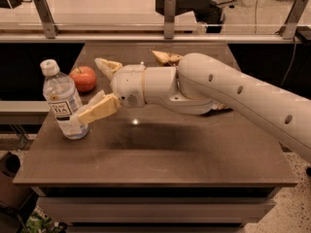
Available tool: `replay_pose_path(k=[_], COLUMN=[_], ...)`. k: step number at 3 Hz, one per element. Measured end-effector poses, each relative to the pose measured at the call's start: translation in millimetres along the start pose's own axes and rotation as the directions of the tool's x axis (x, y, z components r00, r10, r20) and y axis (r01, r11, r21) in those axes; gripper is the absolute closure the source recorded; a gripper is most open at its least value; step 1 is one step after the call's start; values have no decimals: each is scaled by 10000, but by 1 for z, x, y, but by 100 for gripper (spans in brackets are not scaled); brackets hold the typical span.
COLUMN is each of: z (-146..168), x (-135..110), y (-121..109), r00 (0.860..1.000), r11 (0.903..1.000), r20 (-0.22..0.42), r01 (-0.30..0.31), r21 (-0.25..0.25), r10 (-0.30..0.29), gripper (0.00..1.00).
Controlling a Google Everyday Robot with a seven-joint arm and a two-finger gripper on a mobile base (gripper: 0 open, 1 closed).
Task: Pick blue plastic bottle
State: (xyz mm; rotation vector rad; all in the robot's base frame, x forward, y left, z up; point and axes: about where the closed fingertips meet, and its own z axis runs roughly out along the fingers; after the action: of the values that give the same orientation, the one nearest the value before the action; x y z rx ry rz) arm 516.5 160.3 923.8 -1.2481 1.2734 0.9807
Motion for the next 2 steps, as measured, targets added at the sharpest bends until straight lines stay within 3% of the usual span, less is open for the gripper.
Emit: replay_pose_path(k=[2], z=[32], x=[1], y=[2], r00=[9998], r11=[9986], r20=[164], r01=[-143], r21=[-502], r10=[151], gripper=[0])
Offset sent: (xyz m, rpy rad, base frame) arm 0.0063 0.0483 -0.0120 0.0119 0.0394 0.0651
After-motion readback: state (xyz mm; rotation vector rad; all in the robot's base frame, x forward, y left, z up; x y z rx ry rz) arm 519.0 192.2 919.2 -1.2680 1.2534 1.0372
